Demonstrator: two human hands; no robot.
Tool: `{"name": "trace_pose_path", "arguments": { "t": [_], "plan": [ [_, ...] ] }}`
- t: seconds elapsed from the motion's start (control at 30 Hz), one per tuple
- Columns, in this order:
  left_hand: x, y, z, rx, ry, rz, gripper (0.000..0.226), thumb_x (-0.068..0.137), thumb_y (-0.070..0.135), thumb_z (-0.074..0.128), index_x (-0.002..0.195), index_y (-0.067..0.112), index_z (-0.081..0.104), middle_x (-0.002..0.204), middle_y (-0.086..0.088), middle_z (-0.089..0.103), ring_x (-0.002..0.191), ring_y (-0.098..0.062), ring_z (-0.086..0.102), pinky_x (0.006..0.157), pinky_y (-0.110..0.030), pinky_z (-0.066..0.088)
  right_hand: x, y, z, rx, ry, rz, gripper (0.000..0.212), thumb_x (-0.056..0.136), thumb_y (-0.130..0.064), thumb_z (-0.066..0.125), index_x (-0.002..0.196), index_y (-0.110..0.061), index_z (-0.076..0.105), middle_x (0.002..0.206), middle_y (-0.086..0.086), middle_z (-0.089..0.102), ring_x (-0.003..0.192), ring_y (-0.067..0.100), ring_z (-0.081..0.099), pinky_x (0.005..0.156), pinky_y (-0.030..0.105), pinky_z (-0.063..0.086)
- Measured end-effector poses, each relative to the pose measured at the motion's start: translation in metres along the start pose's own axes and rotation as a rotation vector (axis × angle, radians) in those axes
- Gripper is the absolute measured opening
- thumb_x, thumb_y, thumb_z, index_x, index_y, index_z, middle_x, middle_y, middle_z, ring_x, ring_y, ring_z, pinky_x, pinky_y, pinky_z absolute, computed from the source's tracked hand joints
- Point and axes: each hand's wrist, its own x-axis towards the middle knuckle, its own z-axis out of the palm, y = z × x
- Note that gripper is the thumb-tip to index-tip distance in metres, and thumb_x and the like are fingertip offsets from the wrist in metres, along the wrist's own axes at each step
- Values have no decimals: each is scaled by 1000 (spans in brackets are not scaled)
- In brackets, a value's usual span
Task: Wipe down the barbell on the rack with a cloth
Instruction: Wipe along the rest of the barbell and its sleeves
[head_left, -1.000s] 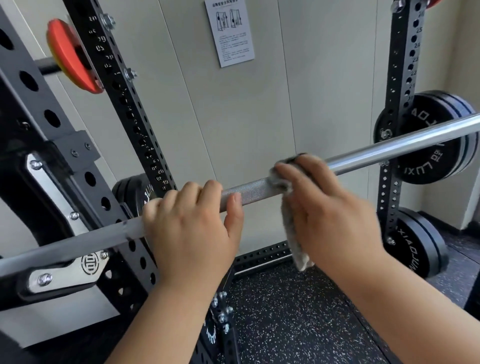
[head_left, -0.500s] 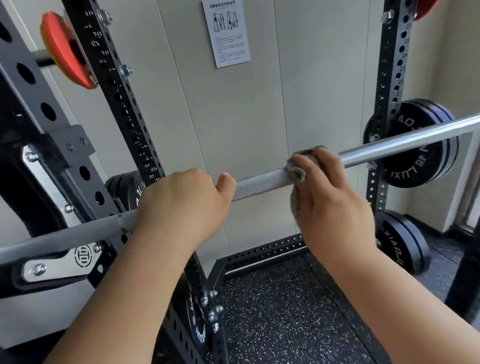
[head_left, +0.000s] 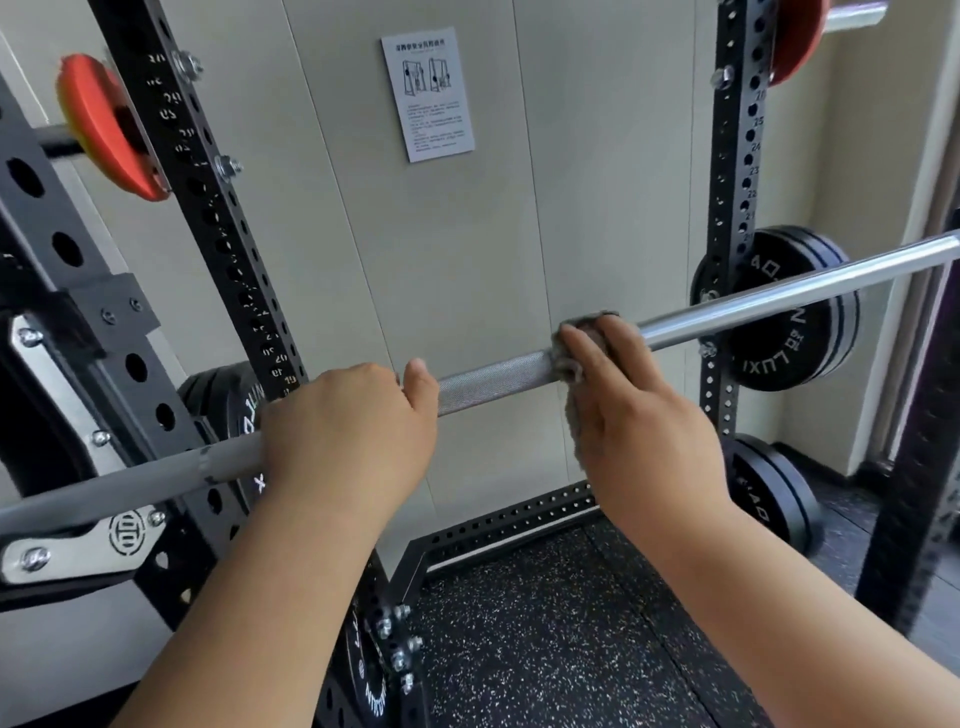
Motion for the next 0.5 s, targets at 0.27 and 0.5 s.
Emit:
{"name": "trace_pose_path", "arguments": {
  "t": [0.27, 0.5],
  "plan": [
    [1, 44, 17, -4, 151, 179, 49, 104, 43, 28, 69, 22, 55, 55, 0, 53, 48, -26, 44, 51, -29, 27, 12, 37, -17, -19, -105, -167, 68, 90, -25, 71, 153, -35, 47, 158, -14, 42, 70, 25, 73, 56, 42, 63],
    [1, 55, 20, -148, 220, 110, 51, 102, 45, 30, 58, 21, 39, 47, 1, 41, 44, -27, 46, 53, -34, 39, 25, 100, -29, -30, 21, -28, 37, 104, -27, 49, 139, -26, 59, 147, -8, 49, 82, 19, 70, 61, 39, 62]
  ]
}}
